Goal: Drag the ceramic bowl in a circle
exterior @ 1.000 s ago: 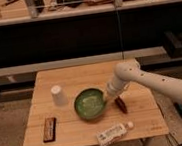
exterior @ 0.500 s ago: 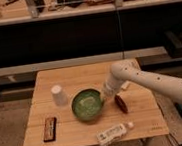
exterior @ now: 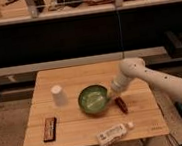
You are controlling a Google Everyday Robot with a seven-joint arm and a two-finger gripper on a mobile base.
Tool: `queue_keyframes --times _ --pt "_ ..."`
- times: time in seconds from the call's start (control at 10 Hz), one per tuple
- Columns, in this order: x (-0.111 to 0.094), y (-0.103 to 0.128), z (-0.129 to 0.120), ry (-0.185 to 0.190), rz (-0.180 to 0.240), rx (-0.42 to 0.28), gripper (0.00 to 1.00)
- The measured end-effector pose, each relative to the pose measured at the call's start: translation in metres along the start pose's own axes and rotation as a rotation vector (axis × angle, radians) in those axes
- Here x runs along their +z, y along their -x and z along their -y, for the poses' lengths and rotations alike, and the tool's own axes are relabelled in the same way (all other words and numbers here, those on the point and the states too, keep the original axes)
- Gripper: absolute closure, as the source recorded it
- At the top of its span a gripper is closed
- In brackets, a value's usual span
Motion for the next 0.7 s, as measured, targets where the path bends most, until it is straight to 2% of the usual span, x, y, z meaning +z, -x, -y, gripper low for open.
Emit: queue_keyframes --times 0.1,0.3,0.5,0.7 --pt "-0.005 -0.007 -0.015 -0.009 -0.005 0.042 1.0" --pt "-0.024 -0.022 -0.044 -0.038 -0.043 0.121 1.0" --pt "-0.034 -0.032 -0.049 -0.05 -0.063 0.141 1.0" --pt "-0.037 -0.042 -0.036 -0.035 -0.067 0.125 1.0"
